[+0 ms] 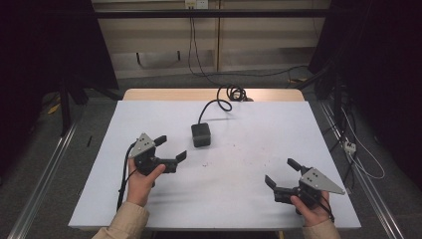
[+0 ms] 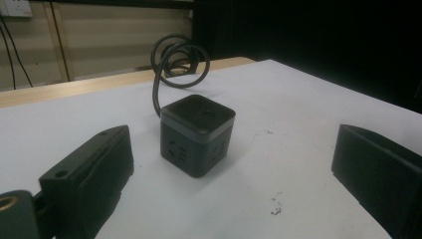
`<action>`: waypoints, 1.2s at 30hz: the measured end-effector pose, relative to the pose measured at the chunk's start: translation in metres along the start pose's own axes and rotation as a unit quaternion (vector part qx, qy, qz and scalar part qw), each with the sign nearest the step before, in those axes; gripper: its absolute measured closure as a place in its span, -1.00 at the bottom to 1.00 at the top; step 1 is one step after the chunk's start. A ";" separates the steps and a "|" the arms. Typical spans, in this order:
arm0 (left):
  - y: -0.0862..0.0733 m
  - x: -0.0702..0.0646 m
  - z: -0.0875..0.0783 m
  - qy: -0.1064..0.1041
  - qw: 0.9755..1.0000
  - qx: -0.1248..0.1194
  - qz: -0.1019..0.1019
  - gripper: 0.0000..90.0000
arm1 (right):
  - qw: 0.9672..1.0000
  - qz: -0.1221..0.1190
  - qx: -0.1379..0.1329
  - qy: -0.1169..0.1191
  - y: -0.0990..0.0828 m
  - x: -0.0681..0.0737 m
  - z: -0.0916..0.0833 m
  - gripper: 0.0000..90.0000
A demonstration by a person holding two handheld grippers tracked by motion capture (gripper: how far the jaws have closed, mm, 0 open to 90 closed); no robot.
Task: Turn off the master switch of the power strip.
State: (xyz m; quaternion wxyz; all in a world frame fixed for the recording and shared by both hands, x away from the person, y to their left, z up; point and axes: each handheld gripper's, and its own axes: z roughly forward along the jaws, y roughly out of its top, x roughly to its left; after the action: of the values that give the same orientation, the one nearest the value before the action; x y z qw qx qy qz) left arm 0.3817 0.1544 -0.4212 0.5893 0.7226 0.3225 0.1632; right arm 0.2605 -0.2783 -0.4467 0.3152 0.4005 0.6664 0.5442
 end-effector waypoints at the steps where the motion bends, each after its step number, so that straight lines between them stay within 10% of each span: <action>1: 0.000 0.000 0.001 0.000 1.000 -0.001 -0.002 -0.94 | 1.000 0.001 -0.001 0.000 0.000 0.000 0.000 -0.92; 36: 0.010 0.010 0.040 0.008 1.000 0.016 -0.020 -0.92 | 1.000 0.003 -0.001 0.001 0.000 -0.003 -0.001 -0.92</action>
State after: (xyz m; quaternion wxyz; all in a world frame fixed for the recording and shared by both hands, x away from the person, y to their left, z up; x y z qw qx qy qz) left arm 0.4161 0.1302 -0.4234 0.5783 0.7240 0.3442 0.1515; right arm 0.2609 -0.2812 -0.4461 0.3127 0.4017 0.6652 0.5462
